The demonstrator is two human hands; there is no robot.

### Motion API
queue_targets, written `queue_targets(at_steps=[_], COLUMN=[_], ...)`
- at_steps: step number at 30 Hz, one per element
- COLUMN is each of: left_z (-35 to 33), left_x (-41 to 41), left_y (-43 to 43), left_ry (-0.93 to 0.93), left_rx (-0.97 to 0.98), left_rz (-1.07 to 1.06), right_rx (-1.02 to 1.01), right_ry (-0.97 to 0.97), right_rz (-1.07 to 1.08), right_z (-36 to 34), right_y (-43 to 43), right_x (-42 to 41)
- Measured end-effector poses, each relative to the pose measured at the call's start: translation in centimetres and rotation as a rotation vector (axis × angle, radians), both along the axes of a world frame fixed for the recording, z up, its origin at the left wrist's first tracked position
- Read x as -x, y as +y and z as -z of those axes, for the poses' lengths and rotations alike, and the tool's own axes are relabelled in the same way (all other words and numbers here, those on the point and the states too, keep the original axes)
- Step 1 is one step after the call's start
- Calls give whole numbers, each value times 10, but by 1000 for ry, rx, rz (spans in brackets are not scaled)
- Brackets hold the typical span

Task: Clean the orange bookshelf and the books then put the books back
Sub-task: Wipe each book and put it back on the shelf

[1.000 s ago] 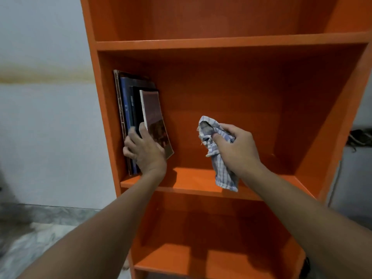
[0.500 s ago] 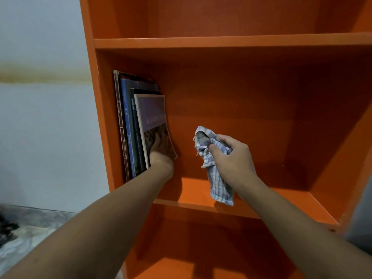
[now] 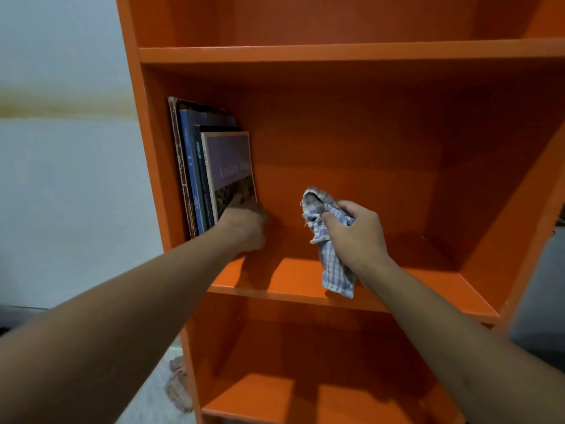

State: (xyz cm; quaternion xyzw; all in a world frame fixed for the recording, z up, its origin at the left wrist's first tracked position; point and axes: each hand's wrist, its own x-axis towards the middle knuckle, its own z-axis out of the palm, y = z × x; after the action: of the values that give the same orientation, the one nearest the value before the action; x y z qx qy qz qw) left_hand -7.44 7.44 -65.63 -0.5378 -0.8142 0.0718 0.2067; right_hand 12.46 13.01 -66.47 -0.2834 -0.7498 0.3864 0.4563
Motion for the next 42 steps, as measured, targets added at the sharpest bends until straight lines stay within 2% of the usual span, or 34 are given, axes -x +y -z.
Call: queue_targets(at_steps=[3, 6, 10, 14, 20, 24, 28, 32, 34, 36, 39, 42], left_z=[-12, -12, 15, 66, 187, 300, 382, 420, 423, 424, 425, 425], left_x=[-20, -48, -84, -135, -196, -235, -263, -262, -258, -254, -252, -252], left_y=[-25, -50, -83, -116, -131, -147, -179, -203, -208, -210, -210, -209], left_ry=[-256, -404, -548, -751, -1079, -1281, -1360, -1440, -1632, -1814, -1851, -1884], left_rx=[-57, -118, -265, -243, -119, 35, 213, 85, -3, -42, -44, -71], left_rz=[133, 232, 399, 428, 277, 12, -239, -344, -428, -501, -480, -511], right_rx=[4, 17, 36, 113, 316, 392, 349, 175, 47, -134, -477, -505], right_ry=[12, 26, 51, 56, -81, -160, -274, -394, -509, -616, -667, -659], right_rz=[-1, -7, -31, 1, 113, 147, 206, 197, 111, -61, -329, -355], right_z=[7, 22, 59, 119, 240, 310, 361, 400, 415, 426, 442, 448], right_y=[-7, -19, -51, -87, -118, -138, -149, -161, -171, -181, -188, -165], right_x=[-13, -32, -77, -132, -187, -221, -248, -263, -265, -257, -236, -217])
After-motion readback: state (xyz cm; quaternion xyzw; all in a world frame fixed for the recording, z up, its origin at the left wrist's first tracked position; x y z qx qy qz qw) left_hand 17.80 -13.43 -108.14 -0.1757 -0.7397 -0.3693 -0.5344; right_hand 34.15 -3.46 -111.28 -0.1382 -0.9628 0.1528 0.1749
